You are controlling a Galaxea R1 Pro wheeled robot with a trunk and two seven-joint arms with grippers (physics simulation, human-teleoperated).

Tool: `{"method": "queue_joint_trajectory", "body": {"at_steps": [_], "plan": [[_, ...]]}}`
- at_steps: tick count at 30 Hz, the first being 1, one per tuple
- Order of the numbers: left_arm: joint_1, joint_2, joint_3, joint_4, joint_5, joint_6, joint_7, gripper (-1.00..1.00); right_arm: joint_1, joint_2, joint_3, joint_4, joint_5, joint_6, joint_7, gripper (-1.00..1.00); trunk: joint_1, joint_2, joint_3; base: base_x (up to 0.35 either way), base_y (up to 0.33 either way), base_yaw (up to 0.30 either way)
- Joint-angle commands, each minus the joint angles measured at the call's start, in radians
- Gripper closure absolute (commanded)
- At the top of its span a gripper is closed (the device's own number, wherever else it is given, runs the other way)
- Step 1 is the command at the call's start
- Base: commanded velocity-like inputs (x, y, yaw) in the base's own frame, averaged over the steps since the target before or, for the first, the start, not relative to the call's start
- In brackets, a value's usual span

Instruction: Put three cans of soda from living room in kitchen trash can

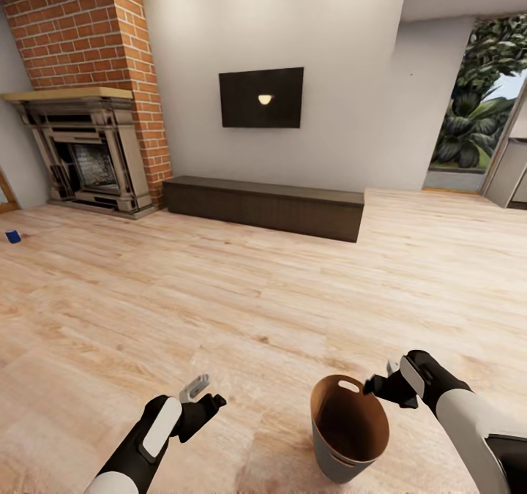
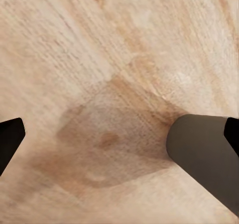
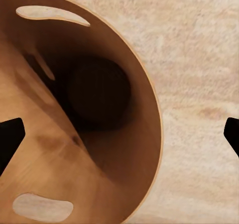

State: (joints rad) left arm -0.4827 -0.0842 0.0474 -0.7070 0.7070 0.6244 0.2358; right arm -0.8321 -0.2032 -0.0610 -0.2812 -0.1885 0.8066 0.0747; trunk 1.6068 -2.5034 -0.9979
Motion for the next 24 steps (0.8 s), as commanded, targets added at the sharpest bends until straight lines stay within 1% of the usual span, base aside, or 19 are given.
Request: {"method": "queue_joint_trajectory", "body": {"at_steps": [1, 7, 24], "plan": [[0.0, 0.0, 0.0, 0.0, 0.0, 0.001, 0.0, -1.0, 0.0, -0.001, 0.0, 0.0, 0.0, 0.0, 0.0, -1.0, 0.0, 0.0, -0.004, 0.001, 0.0, 0.0], [-0.001, 0.001, -0.001, 0.001, 0.0, 0.004, 0.002, -1.0, 0.0, -0.009, 0.0, 0.0, 0.0, 0.0, 0.0, -1.0, 0.003, -0.002, -0.027, 0.0, 0.0, 0.0], [-0.001, -0.002, -0.001, 0.004, -0.001, 0.005, 0.001, -1.0, -0.001, -0.016, 0.0, -0.001, 0.0, 0.0, 0.006, -1.0, 0.011, -0.006, -0.093, 0.0, 0.0, 0.0]]}}
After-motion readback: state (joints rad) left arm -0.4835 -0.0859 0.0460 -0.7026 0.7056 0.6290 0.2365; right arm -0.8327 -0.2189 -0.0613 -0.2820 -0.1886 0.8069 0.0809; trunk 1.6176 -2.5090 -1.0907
